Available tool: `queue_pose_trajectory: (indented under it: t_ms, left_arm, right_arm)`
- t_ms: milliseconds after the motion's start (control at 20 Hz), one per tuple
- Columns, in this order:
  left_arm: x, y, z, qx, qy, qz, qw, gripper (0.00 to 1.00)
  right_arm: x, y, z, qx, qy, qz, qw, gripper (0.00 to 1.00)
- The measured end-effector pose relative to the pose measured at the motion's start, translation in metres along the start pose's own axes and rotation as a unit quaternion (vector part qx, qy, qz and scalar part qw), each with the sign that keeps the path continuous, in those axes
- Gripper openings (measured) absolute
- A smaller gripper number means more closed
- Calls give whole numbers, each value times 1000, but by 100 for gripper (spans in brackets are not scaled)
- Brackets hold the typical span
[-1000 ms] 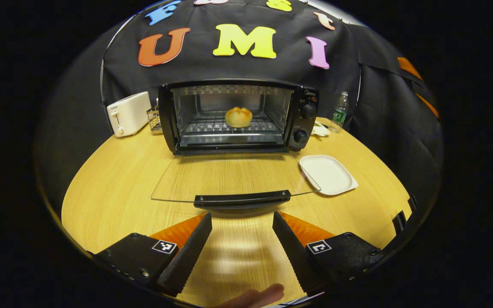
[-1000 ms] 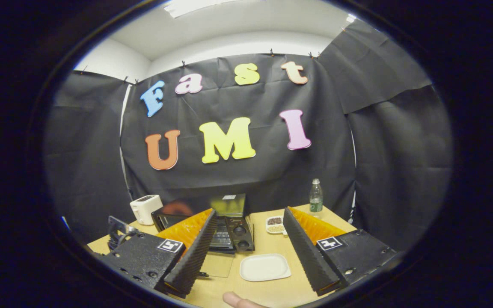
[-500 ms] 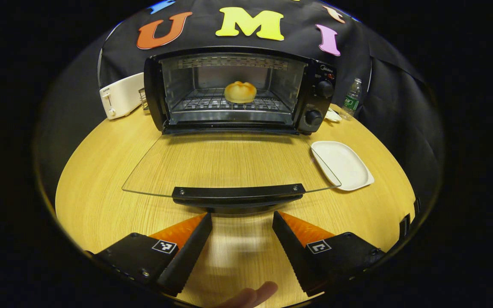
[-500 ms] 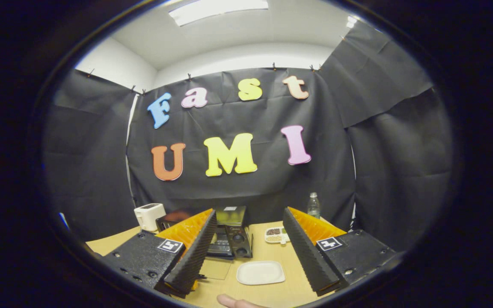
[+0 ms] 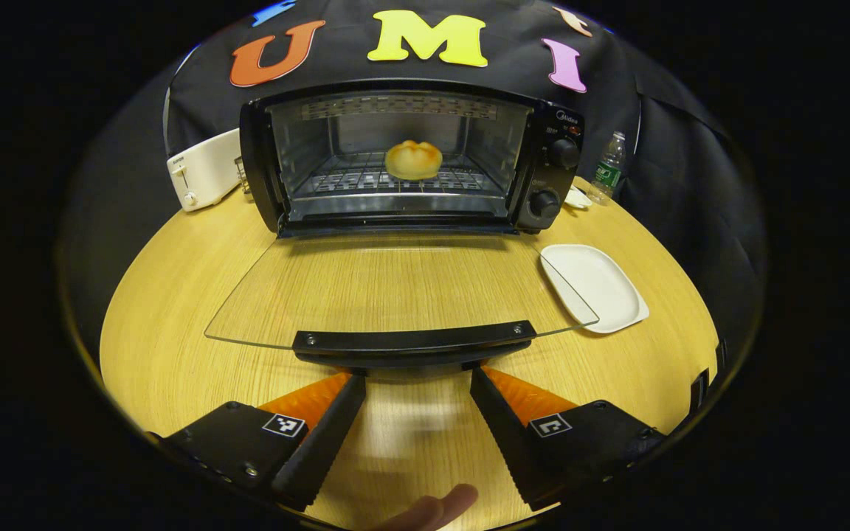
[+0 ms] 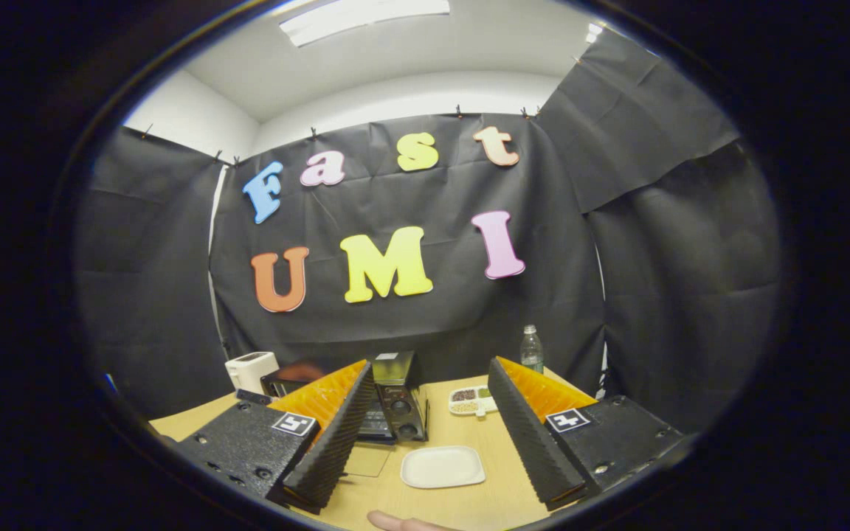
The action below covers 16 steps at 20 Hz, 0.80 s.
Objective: Open the electric oven with the left hand, put the food in, and close the electric oven.
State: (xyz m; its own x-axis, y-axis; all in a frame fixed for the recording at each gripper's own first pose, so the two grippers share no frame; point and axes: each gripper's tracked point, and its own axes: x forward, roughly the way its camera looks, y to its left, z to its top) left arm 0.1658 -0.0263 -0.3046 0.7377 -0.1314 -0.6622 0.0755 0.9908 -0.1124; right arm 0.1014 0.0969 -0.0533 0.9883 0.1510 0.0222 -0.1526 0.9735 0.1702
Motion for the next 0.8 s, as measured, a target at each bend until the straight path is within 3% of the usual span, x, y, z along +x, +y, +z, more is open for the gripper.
queue_pose_trajectory:
  t_ms: [250, 300, 350, 800]
  left_arm:
    - [-10, 7, 26, 10, -32, 16, 999, 95]
    - [-11, 11, 32, 16, -40, 23, 999, 89]
    - [-11, 15, 37, 19, -48, 30, 998, 96]
    - [4, 33, 81, -4, -72, 31, 997, 96]
  right_arm:
    - [-1, -5, -5, 11, 5, 3, 1000, 93]
    - [0, -8, -6, 9, 5, 0, 1000, 93]
    - [0, -10, -5, 8, 5, -1, 1000, 93]
    - [4, -14, -13, 15, 17, -4, 1000, 93]
